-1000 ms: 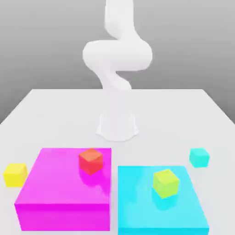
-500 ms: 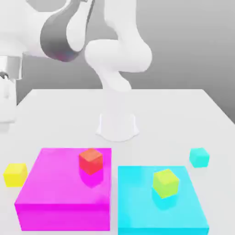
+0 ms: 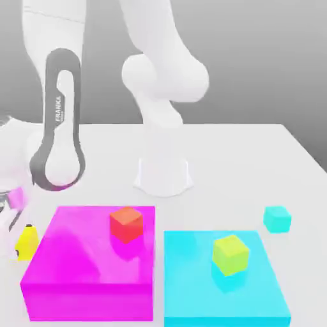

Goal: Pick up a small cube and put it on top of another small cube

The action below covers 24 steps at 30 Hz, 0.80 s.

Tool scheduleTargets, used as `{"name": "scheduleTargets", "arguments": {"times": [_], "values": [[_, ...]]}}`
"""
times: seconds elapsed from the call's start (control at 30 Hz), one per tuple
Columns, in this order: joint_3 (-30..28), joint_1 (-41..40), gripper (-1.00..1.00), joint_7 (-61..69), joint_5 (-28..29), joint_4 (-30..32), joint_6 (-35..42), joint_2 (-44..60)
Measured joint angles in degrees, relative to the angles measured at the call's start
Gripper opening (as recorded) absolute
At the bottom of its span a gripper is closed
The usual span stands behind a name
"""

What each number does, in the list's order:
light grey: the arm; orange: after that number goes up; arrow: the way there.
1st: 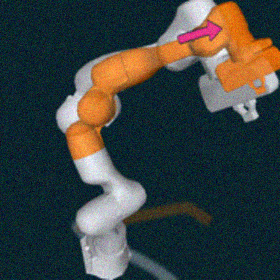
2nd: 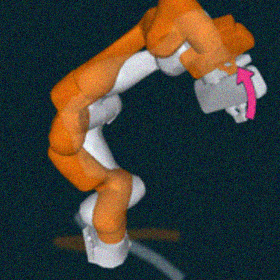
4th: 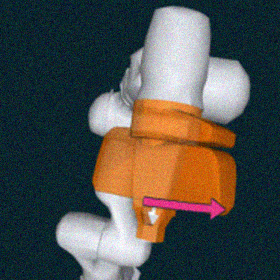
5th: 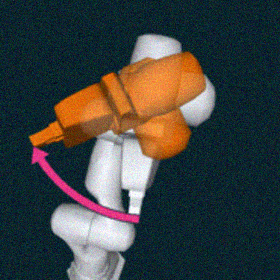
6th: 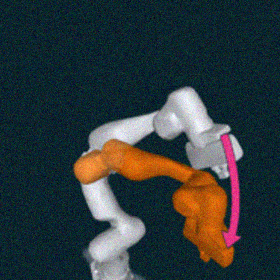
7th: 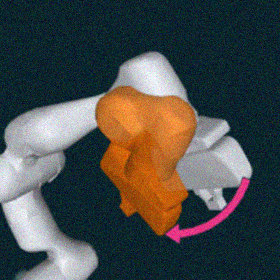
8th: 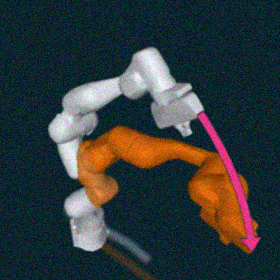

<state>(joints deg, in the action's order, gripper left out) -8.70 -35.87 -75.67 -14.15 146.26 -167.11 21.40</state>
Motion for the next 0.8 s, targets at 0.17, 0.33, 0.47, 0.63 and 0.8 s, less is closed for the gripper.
{"name": "scheduleTargets", "arguments": {"times": [0.17, 0.33, 0.47, 0.63, 0.8], "values": [[-0.85, 0.59, -1.00, -0.90, 1.14, 0.36, 1.26, -1.64], [-4.43, 2.84, -1.00, -6.33, 6.96, 1.81, 8.20, -10.00], [-2.58, 8.25, -1.00, -10.05, 11.67, -0.84, 6.58, -9.98], [3.19, 17.27, -1.00, -14.35, 19.02, -1.25, 5.17, -14.36], [10.80, 30.36, -1.00, -22.07, 17.53, 2.34, 6.82, -18.80]]}}
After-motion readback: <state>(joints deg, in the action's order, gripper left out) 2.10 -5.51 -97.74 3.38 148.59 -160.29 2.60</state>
